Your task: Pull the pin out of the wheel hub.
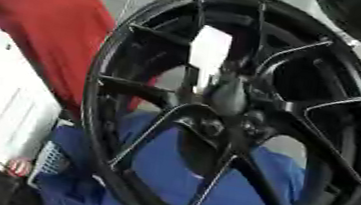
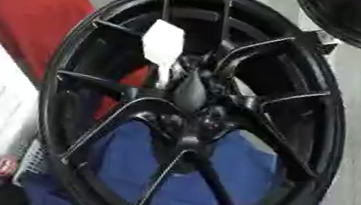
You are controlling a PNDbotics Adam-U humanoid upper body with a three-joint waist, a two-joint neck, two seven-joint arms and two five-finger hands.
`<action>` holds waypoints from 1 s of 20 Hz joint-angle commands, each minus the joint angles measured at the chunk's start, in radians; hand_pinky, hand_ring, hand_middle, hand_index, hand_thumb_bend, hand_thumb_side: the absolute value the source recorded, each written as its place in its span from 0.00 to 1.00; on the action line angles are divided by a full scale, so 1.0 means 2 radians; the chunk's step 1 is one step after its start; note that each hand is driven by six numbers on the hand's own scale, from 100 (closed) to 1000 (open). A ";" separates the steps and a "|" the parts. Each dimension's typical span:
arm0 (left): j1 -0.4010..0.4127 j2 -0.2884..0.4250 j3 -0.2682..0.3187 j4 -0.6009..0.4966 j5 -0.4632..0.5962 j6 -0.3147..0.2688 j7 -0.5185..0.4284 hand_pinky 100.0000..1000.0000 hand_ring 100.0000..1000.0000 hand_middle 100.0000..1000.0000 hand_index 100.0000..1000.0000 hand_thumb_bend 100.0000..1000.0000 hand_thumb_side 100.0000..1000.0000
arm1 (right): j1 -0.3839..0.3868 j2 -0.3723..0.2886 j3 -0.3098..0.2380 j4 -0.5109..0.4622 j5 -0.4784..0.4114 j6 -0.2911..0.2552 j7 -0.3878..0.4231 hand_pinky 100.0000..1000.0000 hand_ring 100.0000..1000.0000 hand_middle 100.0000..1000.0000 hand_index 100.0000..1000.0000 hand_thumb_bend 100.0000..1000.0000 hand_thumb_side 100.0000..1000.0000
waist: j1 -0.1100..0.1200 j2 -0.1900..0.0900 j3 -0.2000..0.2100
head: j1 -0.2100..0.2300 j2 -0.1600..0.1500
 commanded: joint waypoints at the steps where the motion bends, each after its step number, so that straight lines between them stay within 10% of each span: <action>1: -0.005 0.014 0.007 -0.007 0.000 0.000 -0.001 0.73 0.81 0.84 0.83 0.39 0.77 | -0.004 -0.015 -0.008 -0.004 0.000 -0.001 -0.003 0.82 0.69 0.61 0.67 0.00 0.53 | 0.001 -0.013 0.001 | -0.010 -0.002; 6: -0.007 0.016 0.004 -0.008 -0.002 0.001 -0.003 0.72 0.81 0.84 0.82 0.39 0.77 | -0.004 -0.014 -0.007 -0.004 0.000 0.000 -0.002 0.82 0.69 0.61 0.67 0.00 0.53 | 0.001 -0.013 0.001 | -0.051 -0.003; 20: -0.035 0.038 -0.010 -0.023 -0.065 0.004 -0.015 0.73 0.79 0.79 0.79 0.40 0.70 | 0.001 -0.018 -0.009 -0.004 0.001 -0.001 -0.002 0.82 0.69 0.61 0.67 0.00 0.53 | 0.002 -0.012 0.001 | -0.075 -0.001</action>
